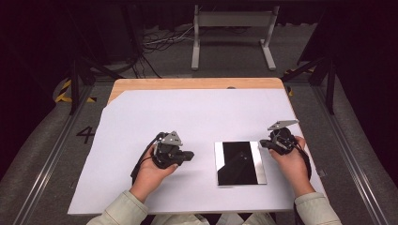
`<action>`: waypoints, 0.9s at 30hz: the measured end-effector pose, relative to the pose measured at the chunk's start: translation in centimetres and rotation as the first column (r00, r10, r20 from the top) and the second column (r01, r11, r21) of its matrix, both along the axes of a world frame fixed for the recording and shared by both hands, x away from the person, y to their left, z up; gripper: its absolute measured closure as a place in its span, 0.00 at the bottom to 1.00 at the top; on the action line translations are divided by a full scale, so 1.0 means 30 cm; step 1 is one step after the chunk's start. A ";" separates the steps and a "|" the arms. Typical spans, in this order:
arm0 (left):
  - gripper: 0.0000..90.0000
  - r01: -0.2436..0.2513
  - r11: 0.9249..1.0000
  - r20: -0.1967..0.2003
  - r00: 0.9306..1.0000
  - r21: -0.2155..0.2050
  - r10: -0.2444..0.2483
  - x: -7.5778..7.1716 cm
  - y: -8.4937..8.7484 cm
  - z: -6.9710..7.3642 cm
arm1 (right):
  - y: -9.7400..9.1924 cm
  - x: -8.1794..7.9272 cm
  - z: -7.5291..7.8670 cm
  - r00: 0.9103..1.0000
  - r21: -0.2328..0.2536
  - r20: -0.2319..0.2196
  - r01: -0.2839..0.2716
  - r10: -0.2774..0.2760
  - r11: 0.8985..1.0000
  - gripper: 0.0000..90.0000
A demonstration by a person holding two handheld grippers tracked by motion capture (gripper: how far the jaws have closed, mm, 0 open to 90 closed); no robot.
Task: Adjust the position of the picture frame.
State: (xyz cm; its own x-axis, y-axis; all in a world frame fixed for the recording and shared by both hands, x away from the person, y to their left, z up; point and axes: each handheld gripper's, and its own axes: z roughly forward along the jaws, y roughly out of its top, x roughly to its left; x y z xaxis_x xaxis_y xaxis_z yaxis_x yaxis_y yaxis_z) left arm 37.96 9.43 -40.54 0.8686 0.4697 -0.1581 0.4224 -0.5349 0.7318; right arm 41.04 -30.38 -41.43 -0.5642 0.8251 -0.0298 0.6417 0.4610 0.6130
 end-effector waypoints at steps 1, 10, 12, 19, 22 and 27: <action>0.96 -0.006 1.000 -0.003 1.000 -0.005 0.006 0.002 0.005 0.000 | 0.002 0.005 -0.002 1.000 0.003 -0.004 0.007 -0.007 1.000 1.00; 0.92 -0.029 1.000 -0.003 1.000 -0.009 0.029 0.010 0.033 0.003 | 0.010 0.055 -0.032 0.998 0.011 -0.037 0.051 -0.051 0.999 1.00; 0.92 -0.029 1.000 -0.003 1.000 -0.008 0.029 0.009 0.034 0.003 | 0.010 0.057 -0.034 0.998 0.022 -0.038 0.055 -0.054 0.998 1.00; 0.90 -0.040 0.999 -0.008 0.999 -0.019 0.040 0.010 0.047 0.006 | 0.026 0.071 -0.033 0.998 0.012 -0.037 0.055 -0.054 0.998 1.00; 0.90 -0.046 0.999 -0.011 0.999 -0.021 0.046 0.011 0.051 0.005 | 0.031 0.077 -0.036 0.998 0.023 -0.037 0.053 -0.052 0.998 1.00; 0.90 -0.046 0.999 -0.012 0.999 -0.020 0.046 0.011 0.052 0.005 | 0.046 0.087 -0.037 0.998 0.028 -0.037 0.049 -0.048 0.998 1.00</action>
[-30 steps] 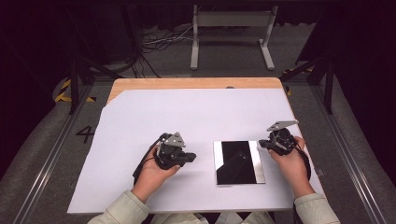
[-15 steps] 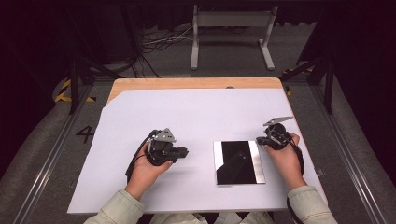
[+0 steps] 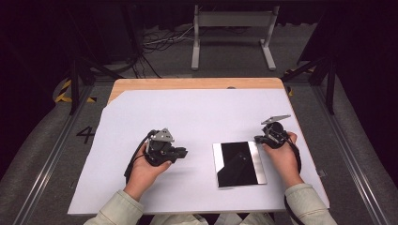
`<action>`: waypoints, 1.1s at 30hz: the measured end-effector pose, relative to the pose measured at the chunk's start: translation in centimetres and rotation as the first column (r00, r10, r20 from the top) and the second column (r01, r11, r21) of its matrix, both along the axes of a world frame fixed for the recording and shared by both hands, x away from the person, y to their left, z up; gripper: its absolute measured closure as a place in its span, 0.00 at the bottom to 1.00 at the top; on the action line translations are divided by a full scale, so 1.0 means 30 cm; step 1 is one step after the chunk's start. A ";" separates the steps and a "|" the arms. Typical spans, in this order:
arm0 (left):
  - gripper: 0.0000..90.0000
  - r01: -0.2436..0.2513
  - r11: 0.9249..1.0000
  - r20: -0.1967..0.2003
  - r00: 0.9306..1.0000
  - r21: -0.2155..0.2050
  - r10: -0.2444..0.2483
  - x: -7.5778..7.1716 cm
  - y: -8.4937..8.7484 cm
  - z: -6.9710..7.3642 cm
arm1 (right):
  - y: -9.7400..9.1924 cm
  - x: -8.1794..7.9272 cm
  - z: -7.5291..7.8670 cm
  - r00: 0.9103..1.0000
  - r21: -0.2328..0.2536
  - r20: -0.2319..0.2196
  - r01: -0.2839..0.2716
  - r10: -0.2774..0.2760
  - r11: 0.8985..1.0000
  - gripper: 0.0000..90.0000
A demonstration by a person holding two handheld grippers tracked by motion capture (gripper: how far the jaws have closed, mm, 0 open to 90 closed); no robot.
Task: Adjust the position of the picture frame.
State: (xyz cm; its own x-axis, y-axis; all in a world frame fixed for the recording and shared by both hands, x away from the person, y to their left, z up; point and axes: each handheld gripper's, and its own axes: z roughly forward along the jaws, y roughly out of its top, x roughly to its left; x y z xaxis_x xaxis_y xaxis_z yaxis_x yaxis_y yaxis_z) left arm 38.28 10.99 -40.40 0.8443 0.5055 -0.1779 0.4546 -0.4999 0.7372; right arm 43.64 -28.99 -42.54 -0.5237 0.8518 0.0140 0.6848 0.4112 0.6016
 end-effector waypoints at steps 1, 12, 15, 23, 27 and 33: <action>0.90 0.001 1.000 -0.002 1.000 0.002 -0.001 -0.001 0.000 0.000 | 0.015 0.006 0.000 1.000 0.002 -0.001 -0.006 0.006 1.000 1.00; 0.90 0.000 1.000 -0.002 1.000 0.005 0.000 -0.002 0.007 0.000 | 0.111 0.029 -0.003 0.999 -0.013 0.005 -0.054 0.054 0.998 1.00; 0.90 -0.002 1.000 0.000 1.000 0.005 0.002 -0.003 0.010 0.000 | 0.119 0.028 -0.004 0.998 0.001 0.012 -0.061 0.061 0.998 1.00; 0.89 -0.007 1.000 -0.005 1.000 0.008 0.007 -0.003 0.016 -0.002 | 0.214 -0.119 0.070 0.972 -0.001 0.090 -0.218 0.217 0.976 1.00; 0.89 -0.004 1.000 -0.003 1.000 0.013 0.004 -0.007 0.011 -0.002 | 0.274 -0.209 0.090 0.944 -0.001 0.090 -0.318 0.317 0.948 1.00; 0.89 -0.004 1.000 -0.002 1.000 0.014 0.004 -0.006 0.014 -0.003 | 0.340 -0.295 0.082 0.912 0.002 0.067 -0.406 0.405 0.914 1.00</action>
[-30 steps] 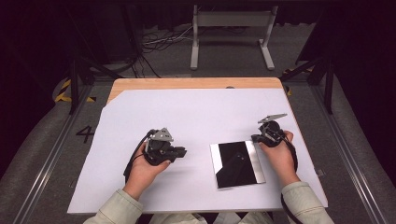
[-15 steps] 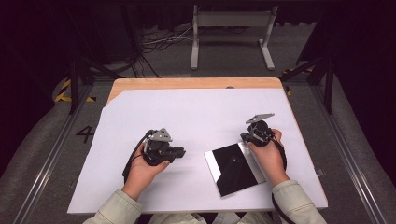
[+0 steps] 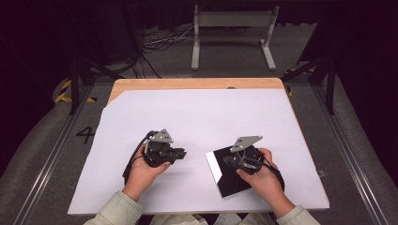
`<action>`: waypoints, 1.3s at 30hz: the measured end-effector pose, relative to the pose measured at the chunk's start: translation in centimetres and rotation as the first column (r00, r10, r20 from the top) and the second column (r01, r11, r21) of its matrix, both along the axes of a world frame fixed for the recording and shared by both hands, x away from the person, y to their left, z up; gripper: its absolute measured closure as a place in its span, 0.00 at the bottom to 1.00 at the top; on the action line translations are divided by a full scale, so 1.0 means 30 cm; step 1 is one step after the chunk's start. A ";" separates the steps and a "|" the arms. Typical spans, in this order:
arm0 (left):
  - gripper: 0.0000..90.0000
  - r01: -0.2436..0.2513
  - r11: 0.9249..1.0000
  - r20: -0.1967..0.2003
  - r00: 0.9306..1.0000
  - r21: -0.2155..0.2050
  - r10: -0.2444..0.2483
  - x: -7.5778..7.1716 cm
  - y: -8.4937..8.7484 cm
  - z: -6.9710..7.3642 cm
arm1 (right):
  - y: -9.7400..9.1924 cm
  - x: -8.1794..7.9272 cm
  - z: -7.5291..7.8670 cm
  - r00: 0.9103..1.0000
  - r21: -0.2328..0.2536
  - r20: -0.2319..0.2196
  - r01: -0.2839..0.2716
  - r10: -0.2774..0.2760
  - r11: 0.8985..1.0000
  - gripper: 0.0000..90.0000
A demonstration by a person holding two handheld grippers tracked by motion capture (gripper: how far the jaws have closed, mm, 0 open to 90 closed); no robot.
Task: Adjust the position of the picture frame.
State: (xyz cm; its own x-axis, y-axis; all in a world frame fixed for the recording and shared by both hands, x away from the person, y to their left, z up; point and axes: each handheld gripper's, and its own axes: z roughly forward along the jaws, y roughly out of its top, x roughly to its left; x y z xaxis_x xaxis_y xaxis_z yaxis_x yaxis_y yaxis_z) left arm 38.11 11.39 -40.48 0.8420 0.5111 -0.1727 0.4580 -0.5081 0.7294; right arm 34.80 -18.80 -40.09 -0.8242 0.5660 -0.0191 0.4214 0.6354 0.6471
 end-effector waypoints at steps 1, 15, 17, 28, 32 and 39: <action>0.89 0.000 1.000 0.000 1.000 0.000 0.000 0.000 0.001 0.000 | 0.010 -0.012 -0.002 1.000 -0.004 -0.005 -0.013 0.013 1.000 1.00; 0.87 -0.003 1.000 -0.008 1.000 -0.001 0.003 0.002 0.003 -0.002 | 0.107 -0.121 -0.058 0.987 -0.040 -0.062 -0.153 0.151 0.987 1.00; 0.87 -0.003 1.000 -0.008 1.000 -0.001 0.003 0.002 0.004 -0.002 | 0.115 -0.129 -0.065 0.984 -0.047 -0.070 -0.166 0.162 0.985 1.00; 0.87 0.000 1.000 -0.009 1.000 -0.003 0.000 0.003 0.004 -0.004 | 0.146 -0.153 -0.094 0.977 -0.111 -0.075 -0.207 0.199 0.972 1.00; 0.87 -0.001 1.000 -0.011 1.000 -0.002 0.001 0.003 0.004 -0.002 | 0.144 -0.151 -0.093 0.977 -0.118 -0.075 -0.208 0.200 0.971 1.00; 0.87 -0.003 1.000 -0.011 1.000 -0.006 0.003 0.003 0.005 -0.002 | 0.134 -0.152 -0.088 0.979 -0.146 -0.075 -0.199 0.190 0.969 1.00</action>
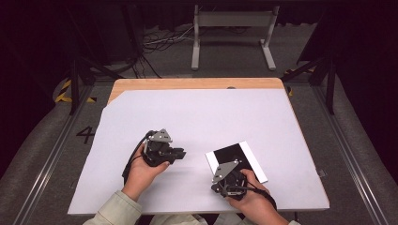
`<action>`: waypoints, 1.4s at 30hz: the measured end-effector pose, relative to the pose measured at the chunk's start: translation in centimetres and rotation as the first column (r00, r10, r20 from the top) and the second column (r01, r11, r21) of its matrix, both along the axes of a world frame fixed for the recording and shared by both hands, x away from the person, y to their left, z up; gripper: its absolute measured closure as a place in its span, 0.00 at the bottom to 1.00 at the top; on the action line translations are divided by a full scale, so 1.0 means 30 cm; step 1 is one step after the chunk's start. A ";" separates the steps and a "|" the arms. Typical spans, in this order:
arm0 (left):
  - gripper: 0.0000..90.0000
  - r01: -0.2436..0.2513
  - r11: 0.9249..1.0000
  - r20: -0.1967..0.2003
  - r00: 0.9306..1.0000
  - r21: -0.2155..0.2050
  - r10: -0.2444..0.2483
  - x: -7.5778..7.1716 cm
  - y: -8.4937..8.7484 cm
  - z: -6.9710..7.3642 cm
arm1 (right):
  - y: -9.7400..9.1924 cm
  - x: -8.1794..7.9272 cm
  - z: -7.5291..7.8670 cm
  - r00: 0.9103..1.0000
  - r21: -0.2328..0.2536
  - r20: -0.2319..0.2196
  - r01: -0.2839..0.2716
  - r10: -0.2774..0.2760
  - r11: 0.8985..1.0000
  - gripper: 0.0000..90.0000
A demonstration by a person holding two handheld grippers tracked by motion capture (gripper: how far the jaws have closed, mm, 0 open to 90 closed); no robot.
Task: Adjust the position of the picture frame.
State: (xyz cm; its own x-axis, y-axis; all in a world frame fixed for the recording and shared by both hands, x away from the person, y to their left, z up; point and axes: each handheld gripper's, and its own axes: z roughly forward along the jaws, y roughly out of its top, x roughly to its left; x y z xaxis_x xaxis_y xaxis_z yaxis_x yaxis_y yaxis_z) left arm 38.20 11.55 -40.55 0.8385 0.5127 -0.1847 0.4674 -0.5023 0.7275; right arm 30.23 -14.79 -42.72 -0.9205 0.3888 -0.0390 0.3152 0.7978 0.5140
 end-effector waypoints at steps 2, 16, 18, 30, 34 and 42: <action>0.87 0.001 1.000 0.000 1.000 0.000 -0.001 0.000 0.000 0.000 | -0.011 0.001 0.002 1.000 -0.012 0.004 0.012 -0.012 1.000 1.00; 0.87 0.012 1.000 -0.003 1.000 0.008 -0.012 0.003 -0.010 -0.004 | -0.158 0.028 0.014 0.990 -0.038 0.022 0.139 -0.139 0.990 1.00; 0.87 0.012 1.000 -0.002 1.000 0.008 -0.012 0.004 -0.012 -0.005 | -0.176 0.035 0.015 0.987 -0.037 0.024 0.157 -0.157 0.987 1.00; 0.87 0.013 1.000 -0.008 1.000 0.010 -0.013 0.005 -0.013 -0.007 | -0.226 0.081 0.100 0.978 0.063 0.064 0.196 -0.200 0.979 1.00; 0.87 0.011 1.000 -0.006 1.000 0.011 -0.011 0.004 -0.013 -0.007 | -0.276 0.182 0.127 0.955 0.086 0.075 0.279 -0.285 0.956 1.00; 0.87 0.006 1.000 -0.008 1.000 0.007 -0.006 0.004 -0.009 -0.010 | -0.328 0.333 0.134 0.922 0.085 0.099 0.367 -0.374 0.926 1.00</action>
